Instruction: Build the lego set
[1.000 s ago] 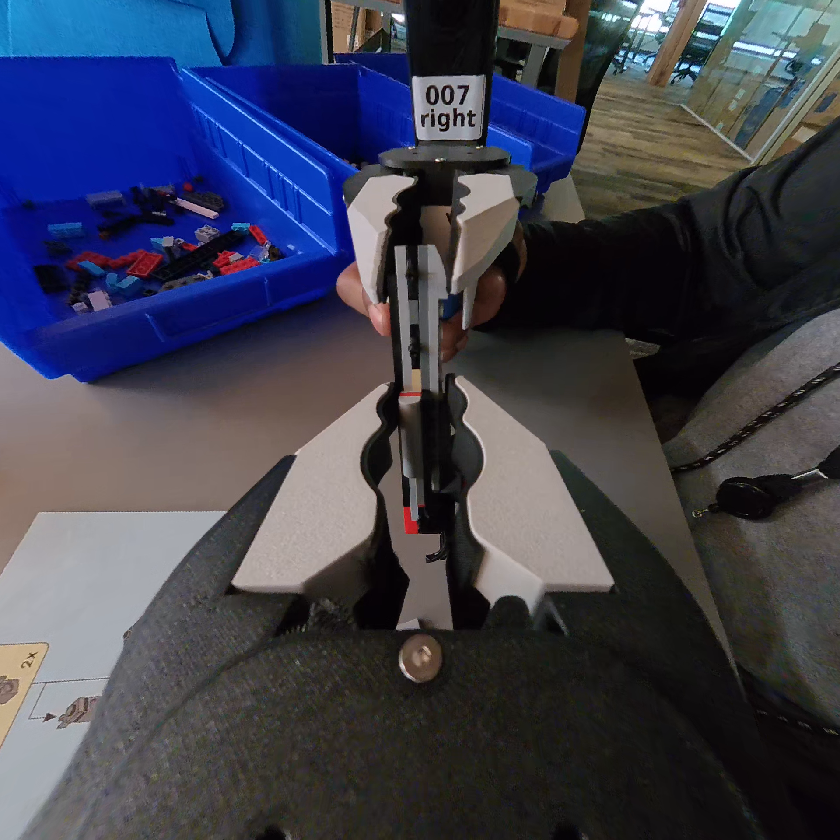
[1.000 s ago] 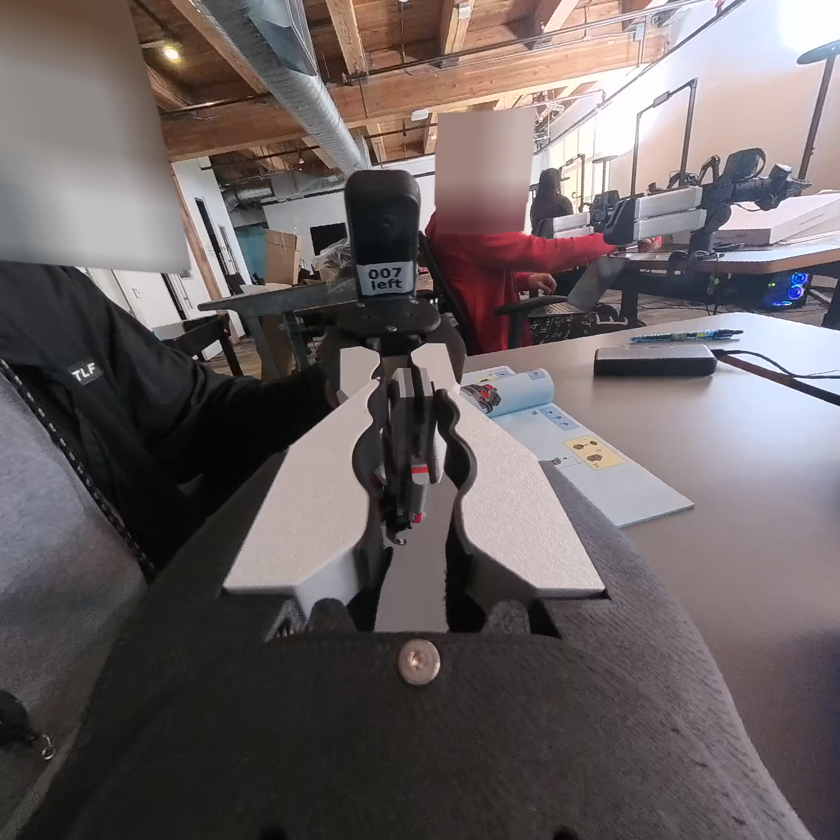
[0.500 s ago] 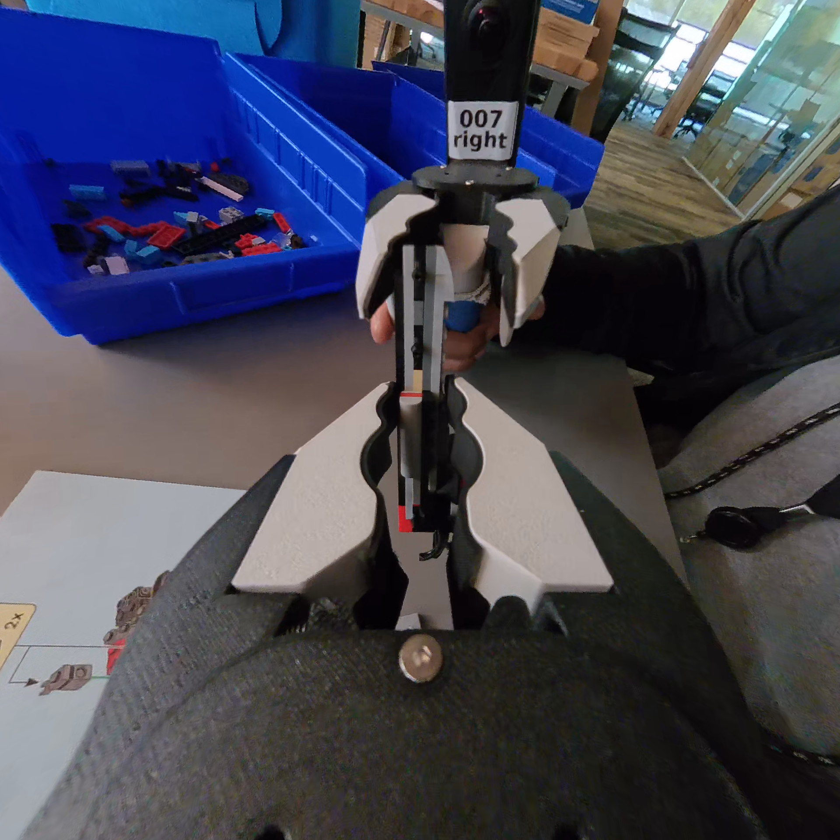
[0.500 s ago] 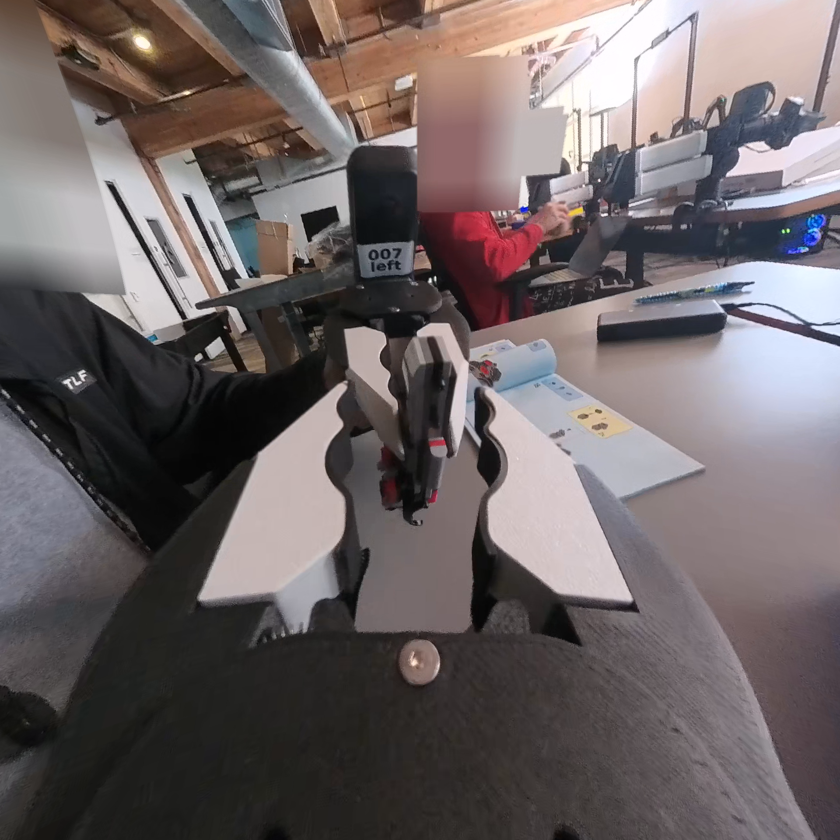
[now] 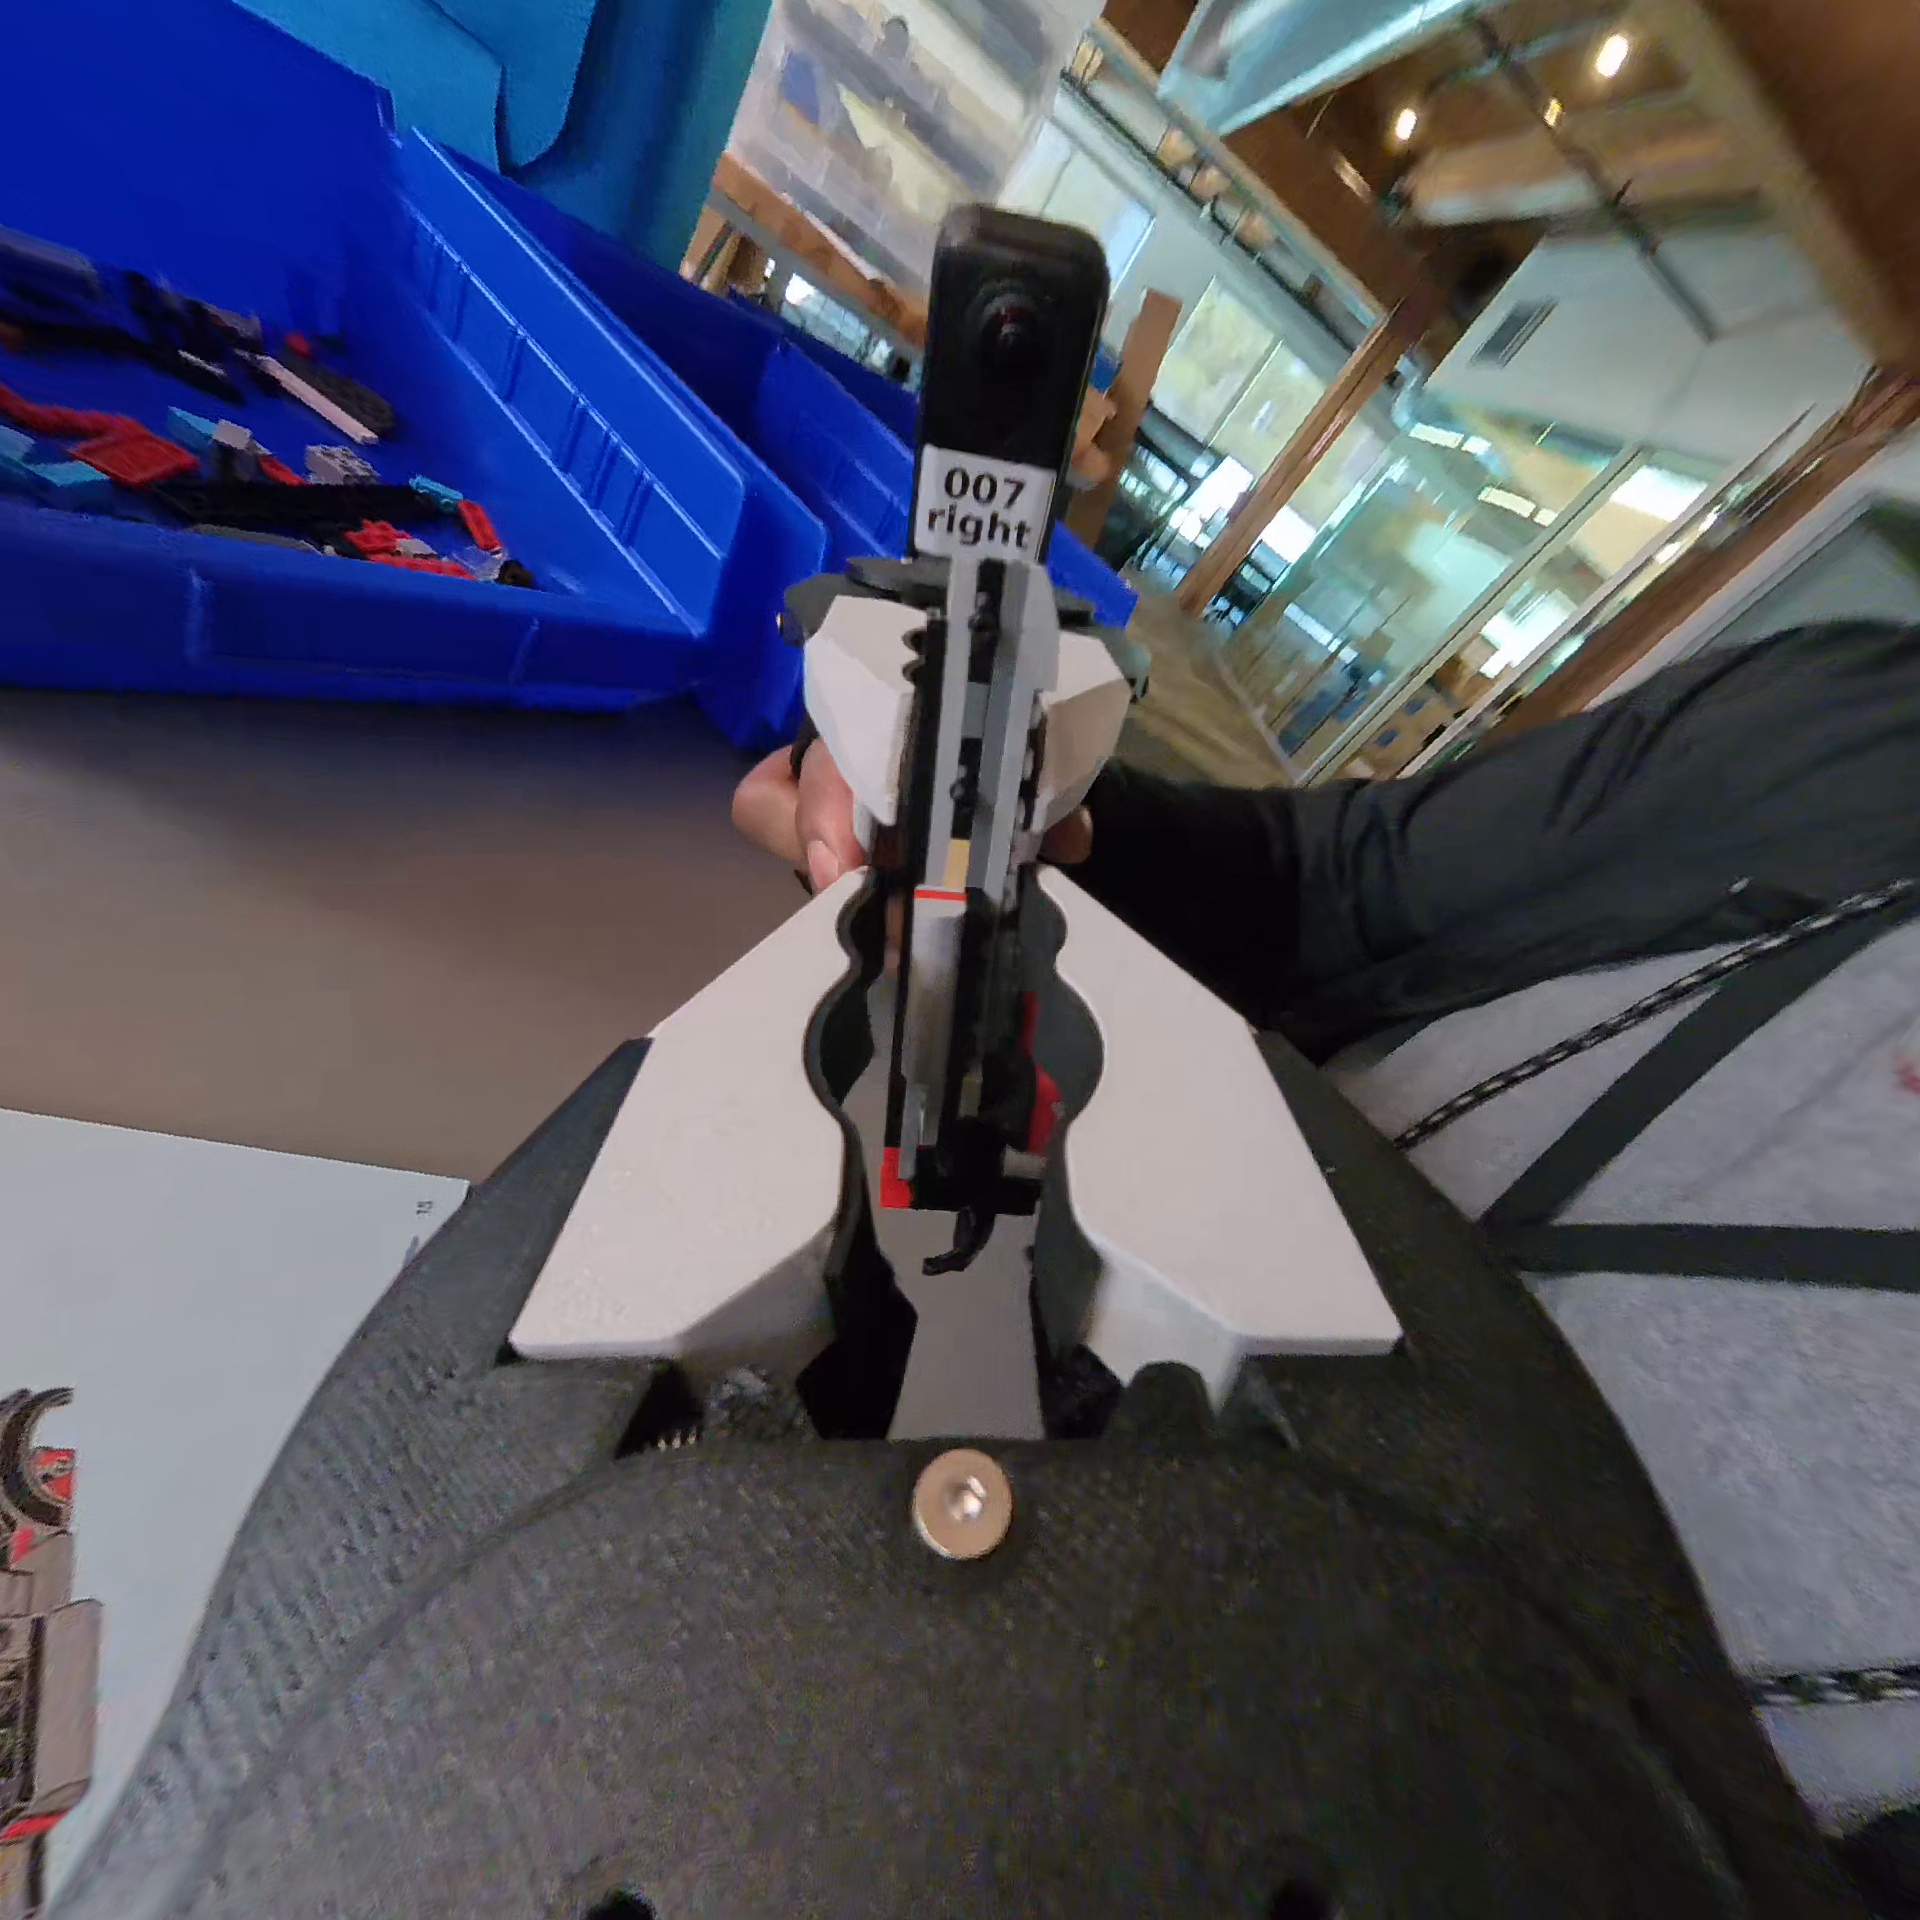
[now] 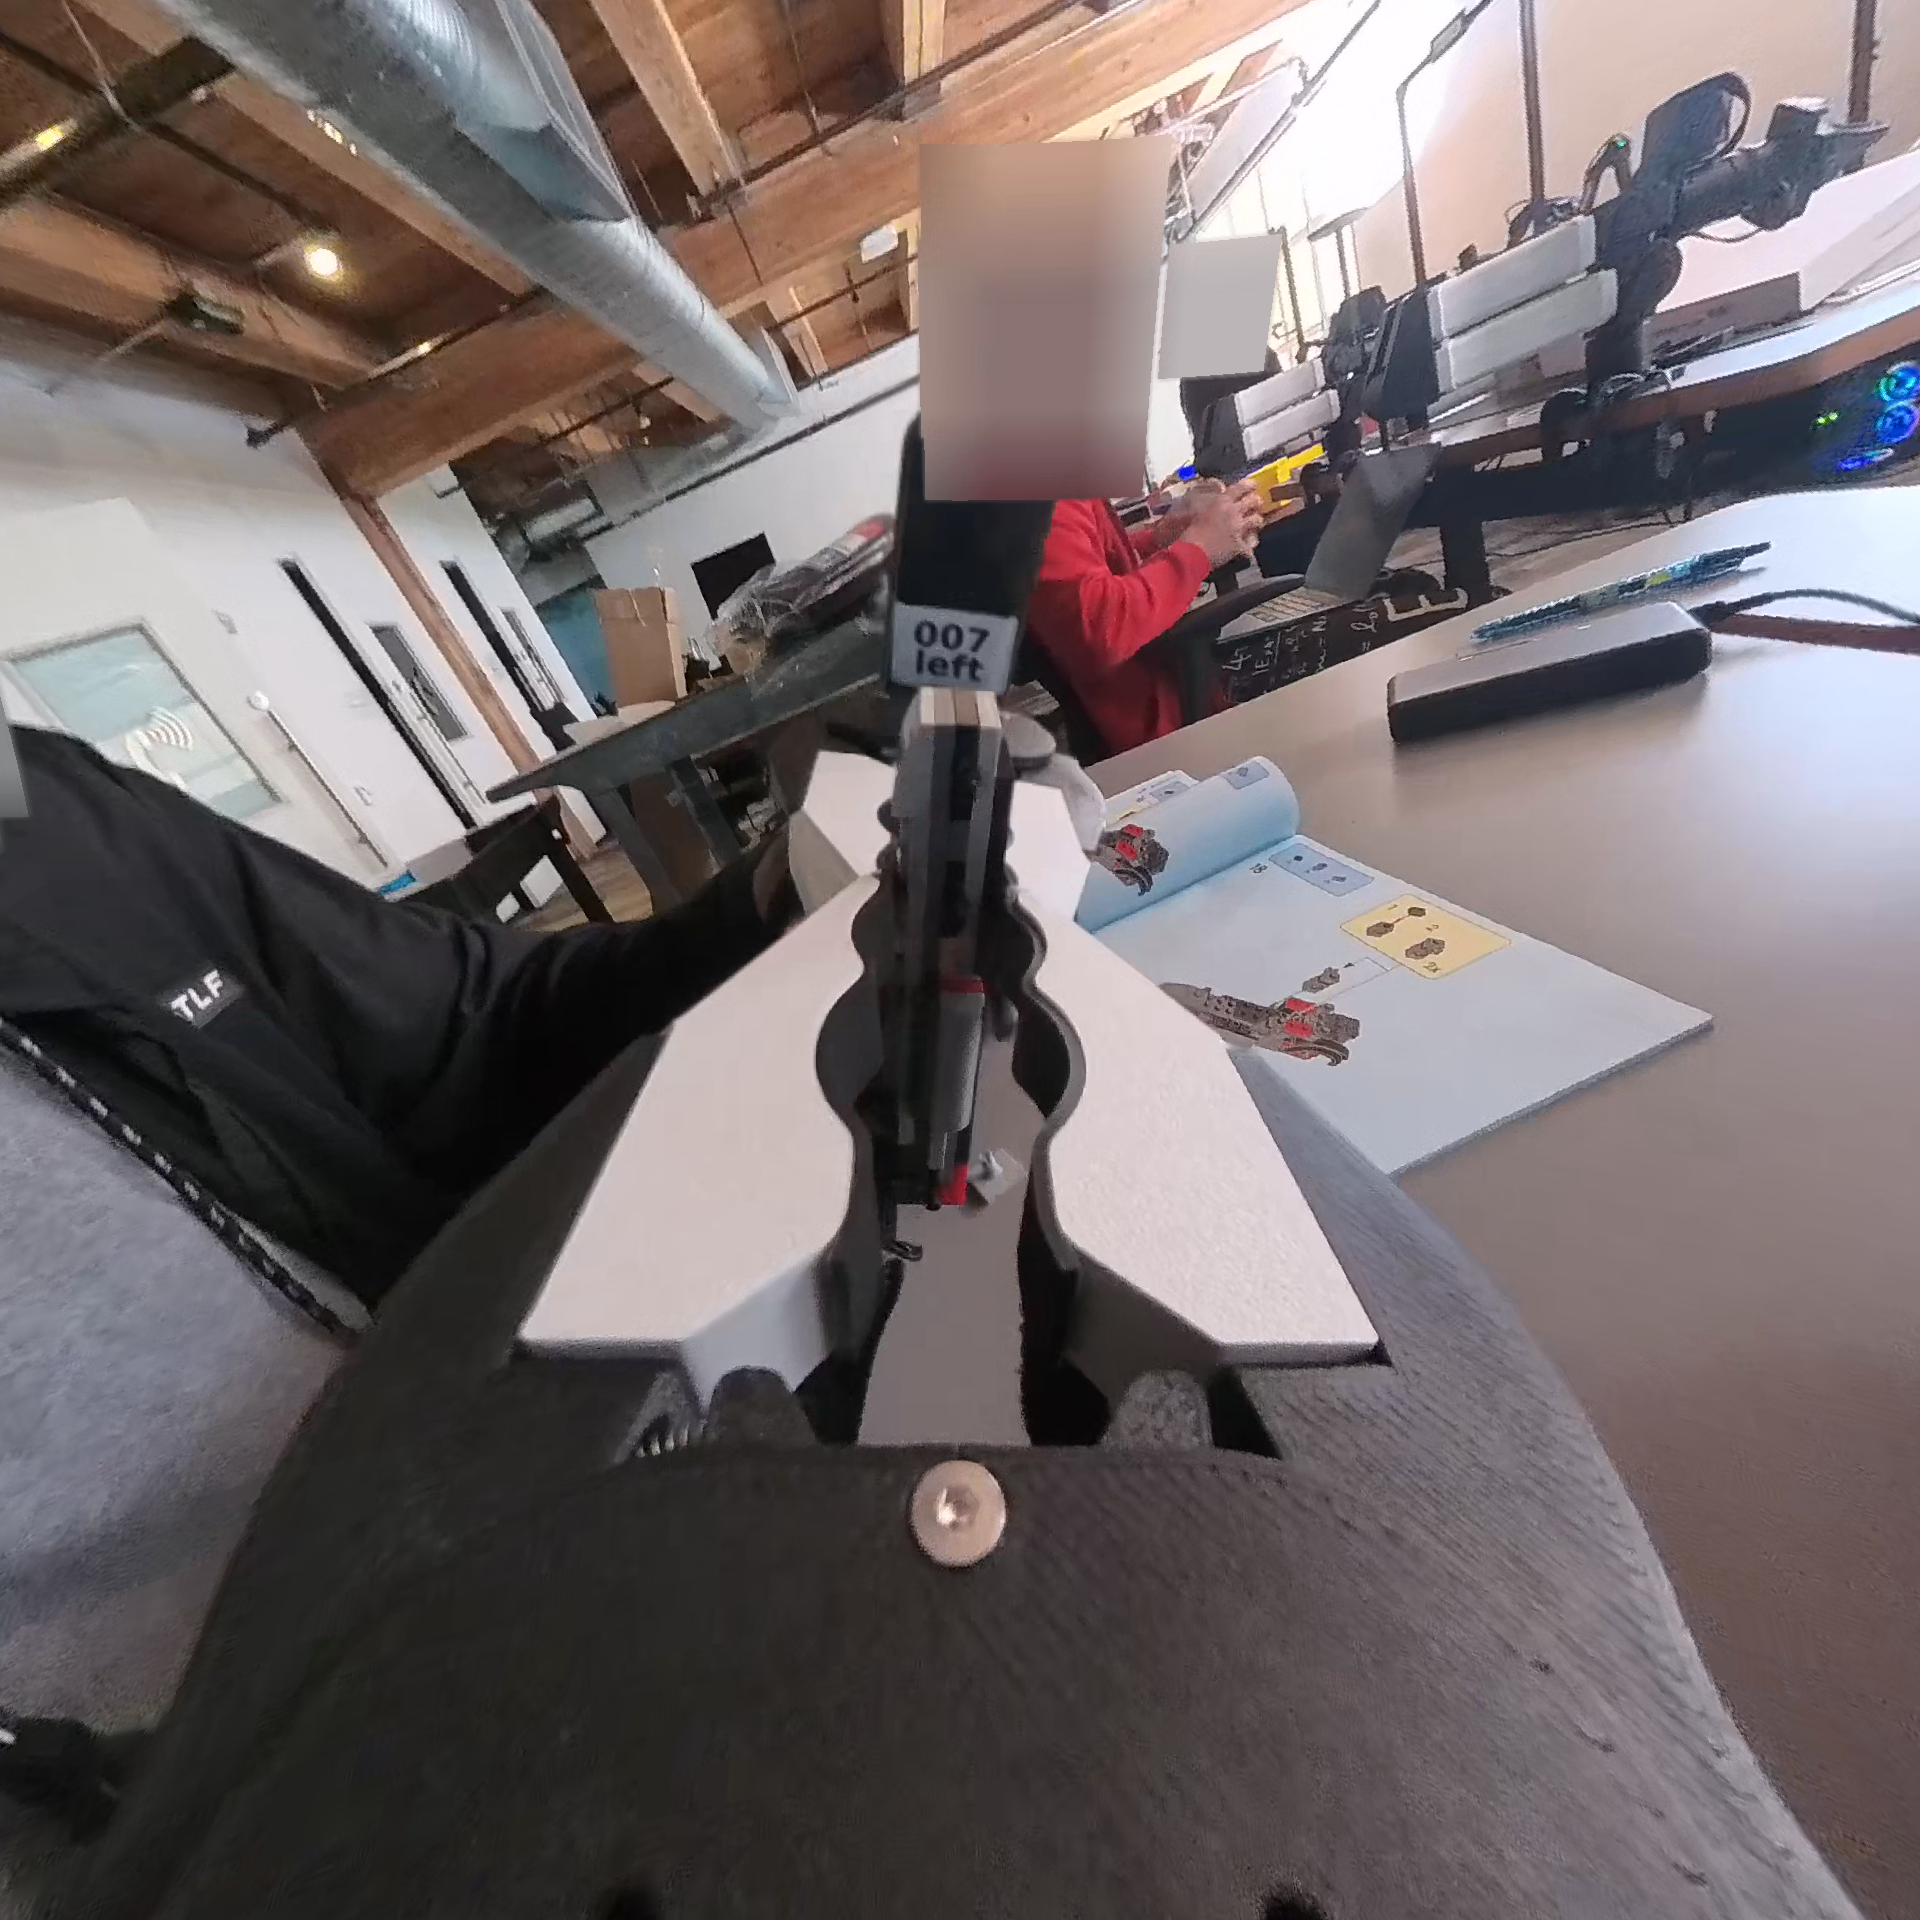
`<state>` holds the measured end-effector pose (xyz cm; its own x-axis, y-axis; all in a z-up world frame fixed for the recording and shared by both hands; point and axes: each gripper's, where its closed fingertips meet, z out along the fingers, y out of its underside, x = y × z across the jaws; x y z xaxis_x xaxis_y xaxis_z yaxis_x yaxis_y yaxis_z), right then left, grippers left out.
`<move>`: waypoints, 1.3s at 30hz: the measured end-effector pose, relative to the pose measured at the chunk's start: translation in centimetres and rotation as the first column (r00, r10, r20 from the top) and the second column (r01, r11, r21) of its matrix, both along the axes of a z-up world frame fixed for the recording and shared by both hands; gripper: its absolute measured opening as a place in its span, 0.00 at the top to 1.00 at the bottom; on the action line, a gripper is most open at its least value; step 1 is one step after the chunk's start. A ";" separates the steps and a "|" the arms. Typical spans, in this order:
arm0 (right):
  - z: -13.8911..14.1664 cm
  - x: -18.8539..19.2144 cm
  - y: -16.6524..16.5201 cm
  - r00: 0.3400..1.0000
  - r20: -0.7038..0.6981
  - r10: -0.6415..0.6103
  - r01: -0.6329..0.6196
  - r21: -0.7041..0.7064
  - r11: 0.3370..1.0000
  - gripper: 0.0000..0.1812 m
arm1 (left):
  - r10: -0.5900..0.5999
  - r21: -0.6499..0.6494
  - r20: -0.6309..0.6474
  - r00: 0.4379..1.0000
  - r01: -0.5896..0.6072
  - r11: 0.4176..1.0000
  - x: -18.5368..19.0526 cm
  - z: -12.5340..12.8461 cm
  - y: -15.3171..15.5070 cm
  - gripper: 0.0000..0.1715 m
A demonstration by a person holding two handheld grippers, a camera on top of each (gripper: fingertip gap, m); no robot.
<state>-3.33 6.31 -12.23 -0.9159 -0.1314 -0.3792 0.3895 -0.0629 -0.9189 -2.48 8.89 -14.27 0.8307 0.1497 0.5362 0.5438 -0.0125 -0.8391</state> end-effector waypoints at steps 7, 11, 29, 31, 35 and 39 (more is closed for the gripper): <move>1.2 -1.3 0.2 0.991 0.121 -0.048 0.056 -0.063 0.996 0.90 | -0.006 0.080 0.085 0.996 0.000 0.997 0.1 0.4 -0.7 0.81; 1.1 -1.3 0.0 0.989 0.142 -0.044 0.054 -0.064 0.996 0.90 | -0.014 0.091 0.111 0.994 0.003 0.996 0.2 0.4 -0.3 0.85; 0.1 -2.3 -0.8 0.989 0.092 -0.114 0.111 0.038 0.993 0.71 | 0.244 0.304 0.316 0.917 -0.342 0.889 -1.4 0.9 -5.7 0.87; -1.3 -1.7 -1.0 0.996 0.008 -0.085 0.083 0.134 0.988 0.72 | 0.297 0.321 0.364 0.883 -0.418 0.850 -1.1 0.6 -7.5 0.87; -5.4 0.3 -2.1 0.966 -0.256 0.039 0.058 0.362 0.930 0.77 | 0.423 0.336 0.422 0.802 -0.571 0.749 0.1 0.3 -11.5 0.87; -8.0 3.4 -4.3 0.912 -0.351 0.210 -0.019 0.477 0.878 0.82 | 0.501 0.334 0.483 0.718 -0.680 0.653 2.4 -0.9 -15.3 0.87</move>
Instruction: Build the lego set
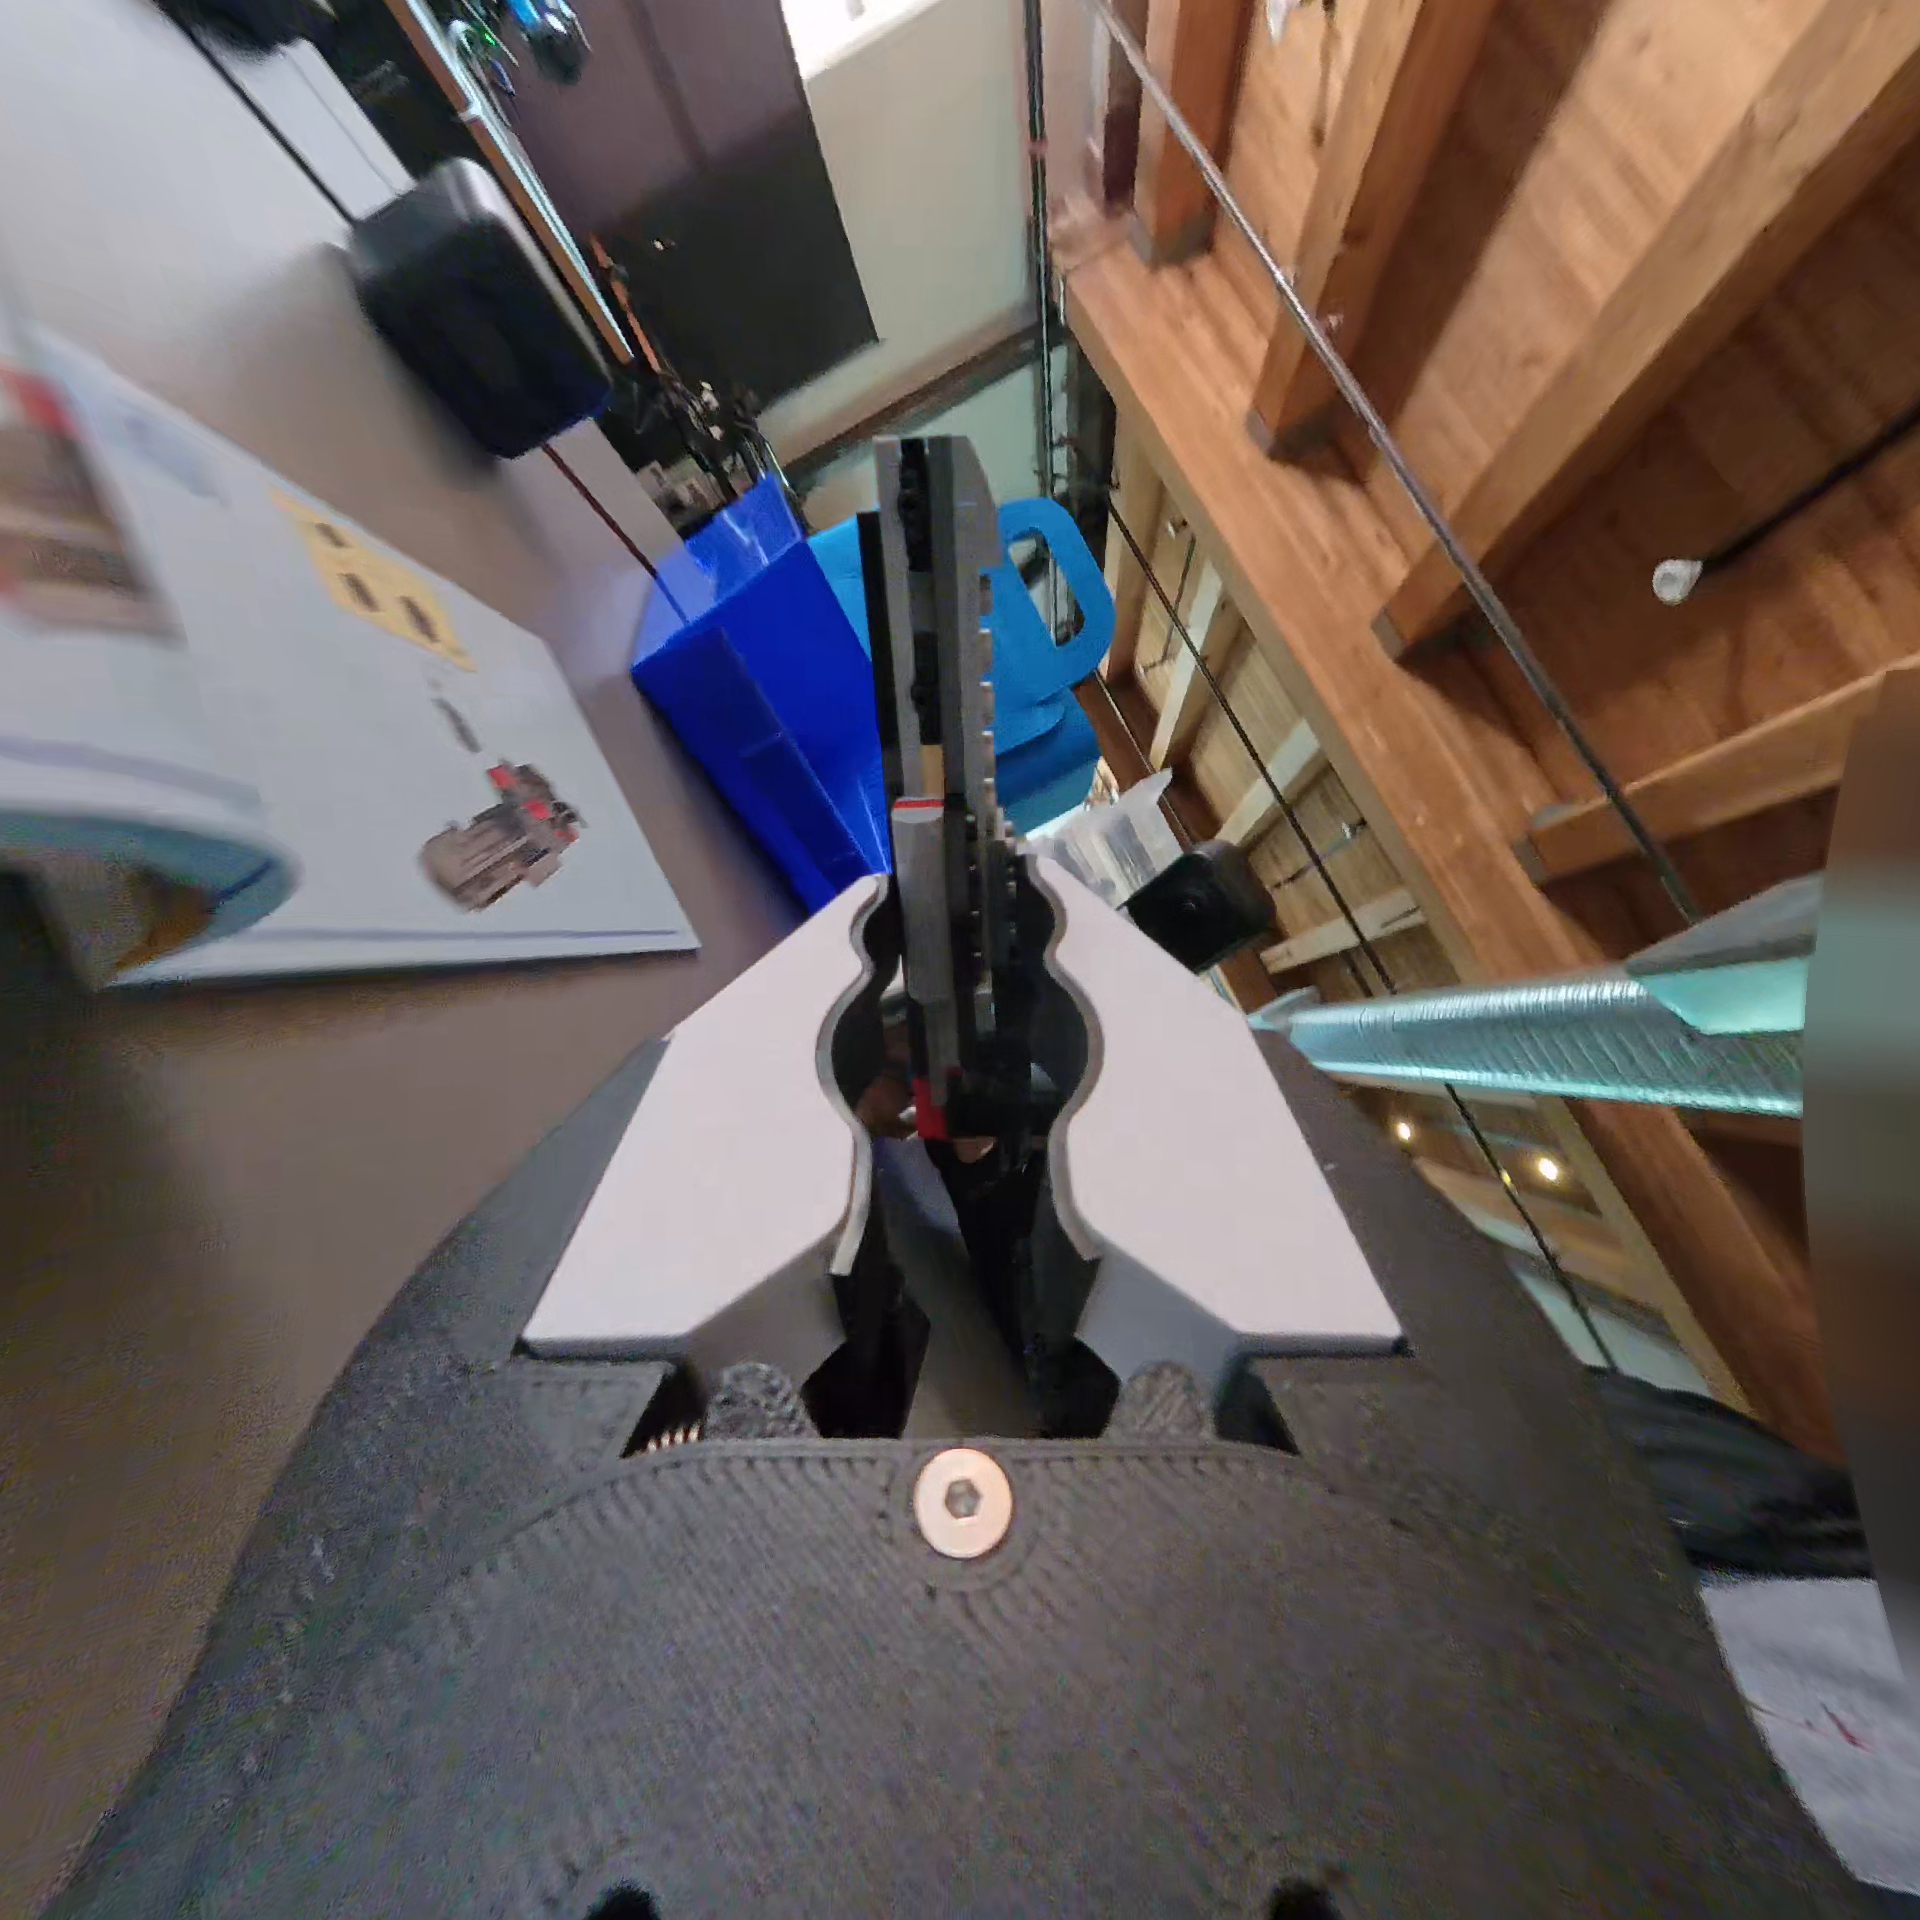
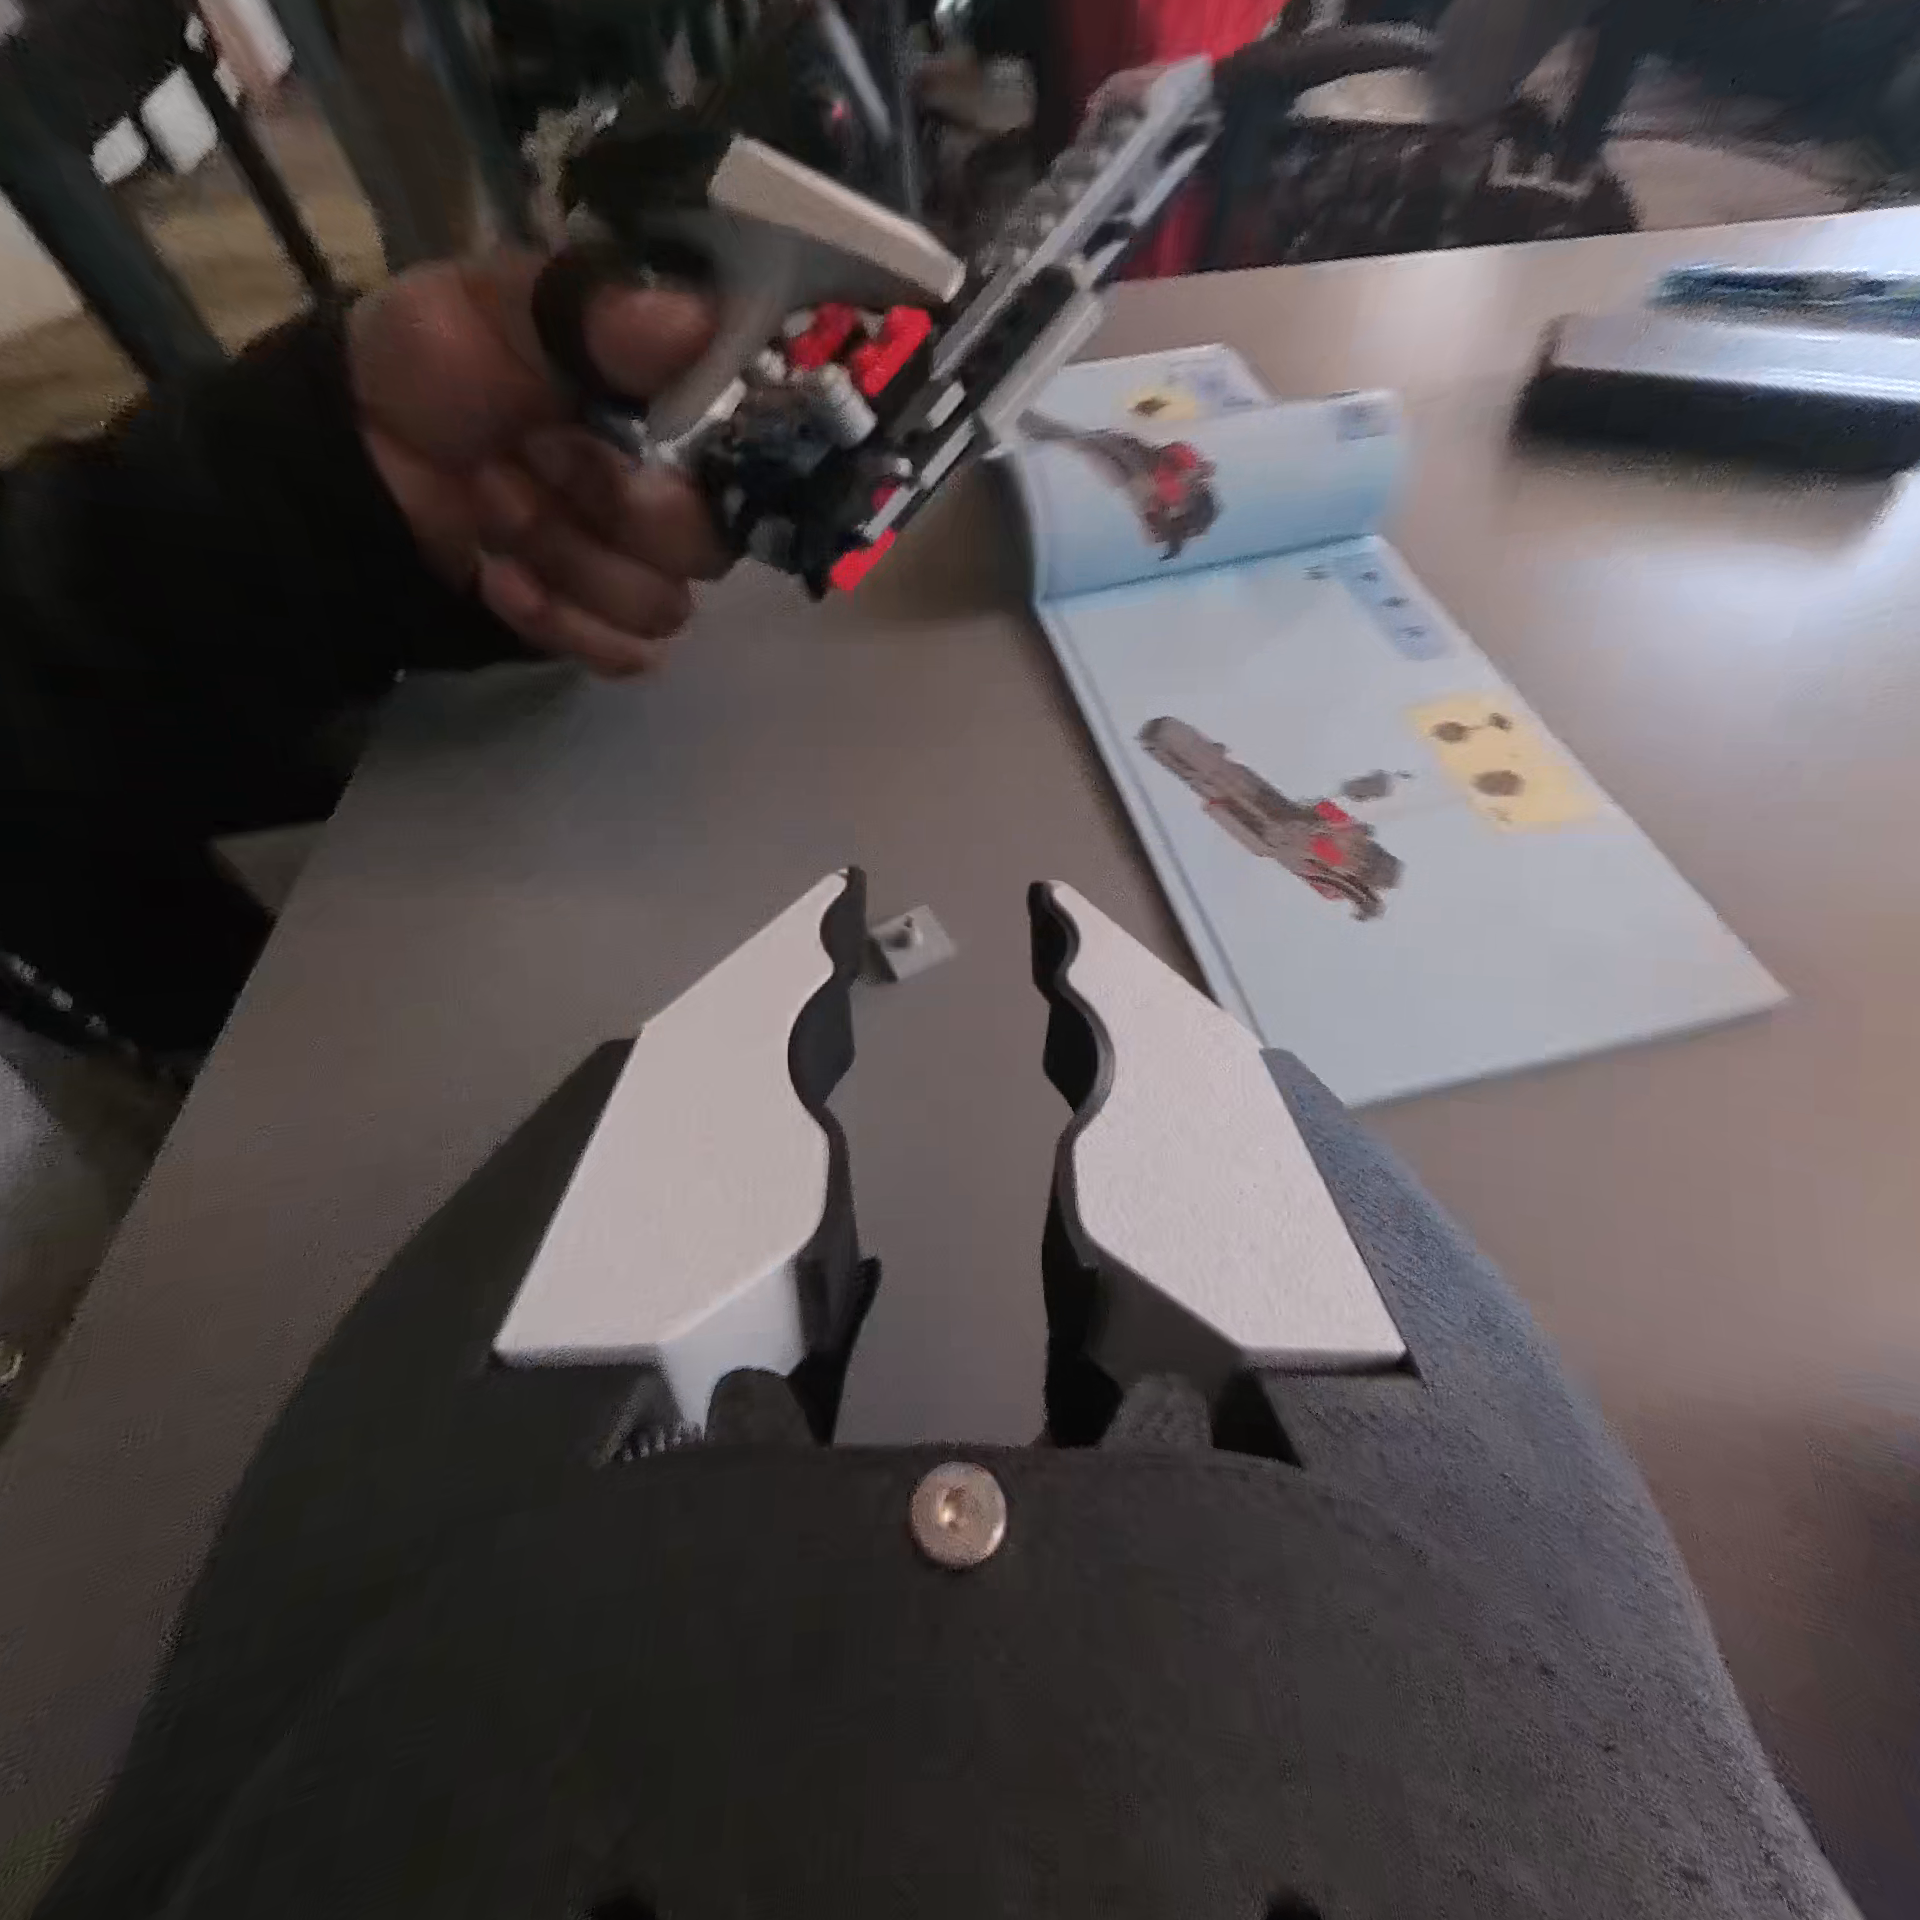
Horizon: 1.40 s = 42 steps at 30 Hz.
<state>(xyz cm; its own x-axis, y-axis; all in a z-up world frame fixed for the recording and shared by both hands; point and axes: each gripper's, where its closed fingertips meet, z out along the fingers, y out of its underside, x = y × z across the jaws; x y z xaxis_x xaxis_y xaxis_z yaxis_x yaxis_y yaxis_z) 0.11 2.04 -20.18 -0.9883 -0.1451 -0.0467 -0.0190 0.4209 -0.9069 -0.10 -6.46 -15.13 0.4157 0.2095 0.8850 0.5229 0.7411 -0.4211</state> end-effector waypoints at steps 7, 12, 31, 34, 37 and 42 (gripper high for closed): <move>-3.4 2.3 -2.4 0.982 -0.139 0.127 -0.097 0.202 0.975 0.86 | -0.021 -0.034 0.053 0.998 0.023 0.999 1.5 -1.0 0.3 0.87; -4.2 1.2 -1.9 0.982 -0.166 0.094 -0.051 0.245 0.968 0.87 | -0.111 0.043 0.063 0.992 0.109 0.993 1.9 -1.1 2.4 0.87; -0.1 -1.8 -0.5 0.989 -0.146 -0.038 0.055 0.110 0.992 0.97 | -0.161 0.062 0.158 0.974 0.153 0.986 1.3 -2.5 5.3 0.88; 4.3 -1.8 0.0 0.987 -0.150 -0.064 0.056 -0.058 0.997 0.97 | -0.183 0.067 0.183 0.966 0.173 0.983 1.3 -2.8 6.8 0.88; 6.6 -0.6 0.0 0.978 -0.203 -0.040 0.010 -0.149 0.989 0.97 | -0.222 0.114 0.206 0.953 0.202 0.973 1.4 -3.0 8.6 0.88; 4.7 -0.4 -0.1 0.960 -0.278 -0.022 0.006 -0.059 0.998 0.97 | -0.280 0.155 0.231 0.932 0.249 0.956 1.8 -3.1 11.6 0.88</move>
